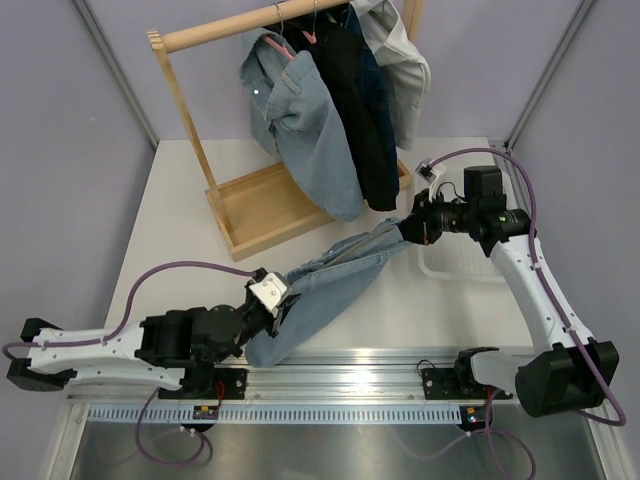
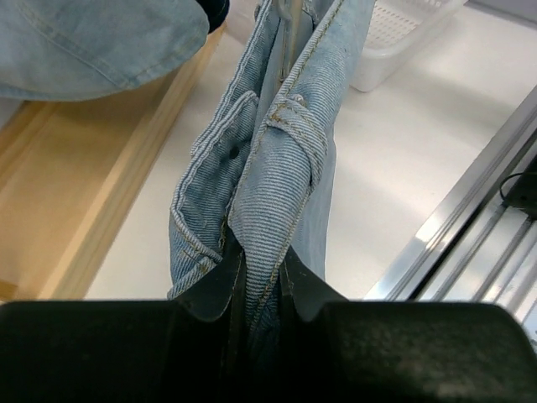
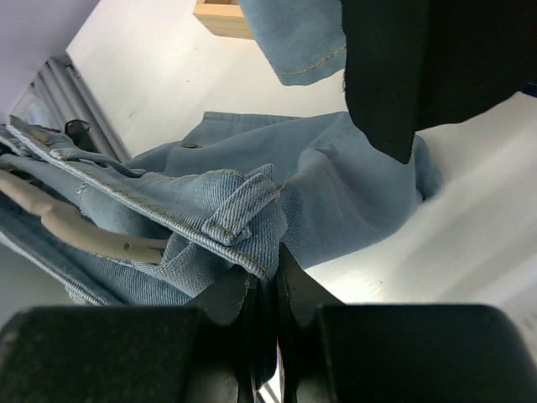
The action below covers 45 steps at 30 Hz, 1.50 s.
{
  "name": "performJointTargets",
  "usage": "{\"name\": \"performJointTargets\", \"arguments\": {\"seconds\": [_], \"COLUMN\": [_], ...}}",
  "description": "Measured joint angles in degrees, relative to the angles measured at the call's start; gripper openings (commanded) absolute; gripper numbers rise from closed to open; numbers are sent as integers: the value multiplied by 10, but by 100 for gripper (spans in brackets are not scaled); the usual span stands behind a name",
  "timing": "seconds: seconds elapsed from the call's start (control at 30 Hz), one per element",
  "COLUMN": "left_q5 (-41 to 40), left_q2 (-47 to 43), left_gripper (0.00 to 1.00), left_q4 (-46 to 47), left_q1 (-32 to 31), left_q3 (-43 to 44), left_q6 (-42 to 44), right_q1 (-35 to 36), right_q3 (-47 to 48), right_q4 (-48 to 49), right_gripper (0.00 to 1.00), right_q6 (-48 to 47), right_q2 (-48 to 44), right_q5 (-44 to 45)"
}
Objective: Remove the skirt from the hanger
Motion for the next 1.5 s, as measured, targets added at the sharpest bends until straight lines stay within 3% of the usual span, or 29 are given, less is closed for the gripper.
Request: {"name": "performJointTargets", "arguments": {"seconds": [0.57,0.8,1.07,1.2,1.33,1.5], "left_q5": [120,174,169,176,203,263], "left_q2": [-40,-39,-17,22,56,87], "left_gripper": [0,0,0,0,0,0], "left_q4": [86,181,314,353,370,336], "left_q1": [113,174,218,236,247,253], "left_q3": [-75,-136,-178,-179,-176,-146], "left_q6": [-78,-141,-196,-203,-189,-138], "right_q1": [-30,-37,-30,-30,-33,-38], "right_q3": [-34,-50,-66,-66,-58,10], "right_q4": [23,23,9,7,-25,-120], "right_gripper": [2,2,5,18,48,76], "right_q6": [-37,-65,-84,-98,-147,-266], "right_q2": [38,53,54,54,51,33], "right_q5": [-88,-89,-66,-48,-24,-12]}}
